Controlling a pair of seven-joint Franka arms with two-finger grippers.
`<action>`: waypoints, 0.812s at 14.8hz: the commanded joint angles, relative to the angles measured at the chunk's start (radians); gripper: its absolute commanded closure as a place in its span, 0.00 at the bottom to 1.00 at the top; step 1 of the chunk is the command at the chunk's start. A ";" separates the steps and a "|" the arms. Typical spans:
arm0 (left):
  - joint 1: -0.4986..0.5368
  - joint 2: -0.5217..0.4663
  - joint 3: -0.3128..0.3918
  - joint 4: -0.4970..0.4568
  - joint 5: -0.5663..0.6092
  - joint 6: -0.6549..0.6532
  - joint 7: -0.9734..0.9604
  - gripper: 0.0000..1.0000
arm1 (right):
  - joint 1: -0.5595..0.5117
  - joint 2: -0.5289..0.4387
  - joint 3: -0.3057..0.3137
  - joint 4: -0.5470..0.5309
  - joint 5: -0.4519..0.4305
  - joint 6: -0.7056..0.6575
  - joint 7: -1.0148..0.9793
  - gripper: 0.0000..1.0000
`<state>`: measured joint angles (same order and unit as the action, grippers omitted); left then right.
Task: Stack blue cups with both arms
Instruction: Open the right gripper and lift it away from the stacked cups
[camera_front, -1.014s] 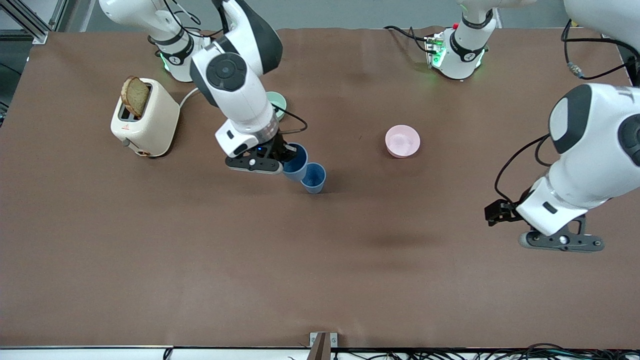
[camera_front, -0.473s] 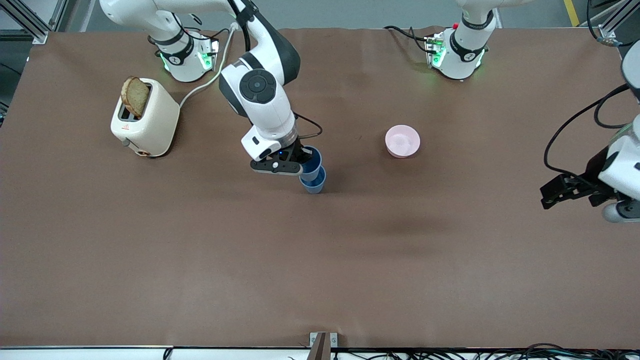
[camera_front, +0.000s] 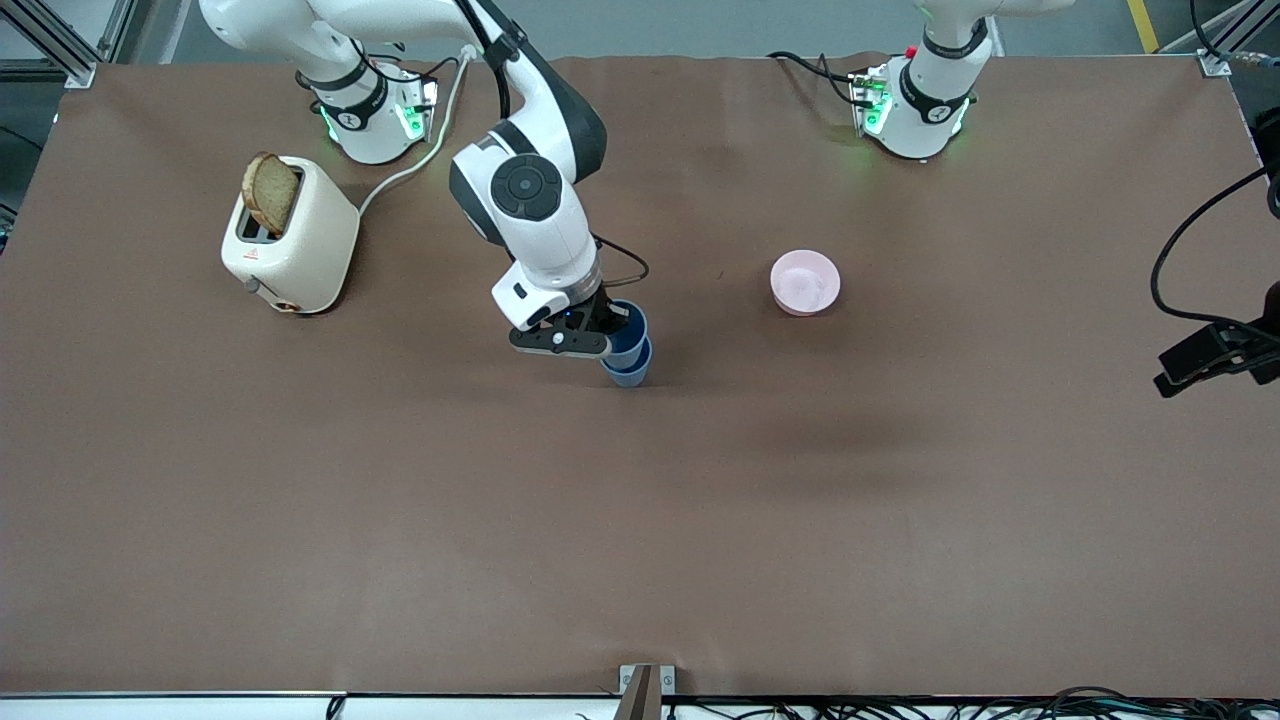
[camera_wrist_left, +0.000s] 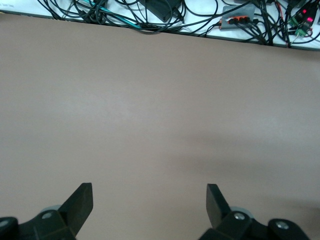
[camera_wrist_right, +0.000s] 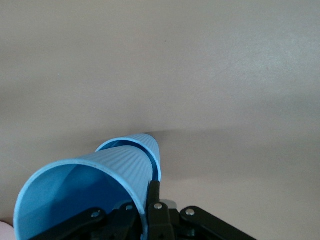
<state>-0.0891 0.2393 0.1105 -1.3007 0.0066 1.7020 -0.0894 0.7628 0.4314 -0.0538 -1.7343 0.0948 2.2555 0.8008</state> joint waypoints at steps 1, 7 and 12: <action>0.015 -0.064 0.011 -0.084 -0.011 -0.002 0.031 0.00 | 0.015 0.007 -0.008 -0.013 0.006 0.019 0.014 0.98; 0.016 -0.120 -0.055 -0.123 -0.014 -0.015 0.014 0.00 | 0.015 0.023 -0.008 -0.010 0.006 0.033 0.012 0.32; 0.017 -0.118 -0.057 -0.124 -0.014 -0.025 0.028 0.00 | -0.025 -0.066 -0.017 -0.010 0.002 -0.035 -0.002 0.08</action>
<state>-0.0764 0.1429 0.0562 -1.4047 0.0038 1.6836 -0.0746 0.7649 0.4468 -0.0655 -1.7289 0.0948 2.2736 0.8005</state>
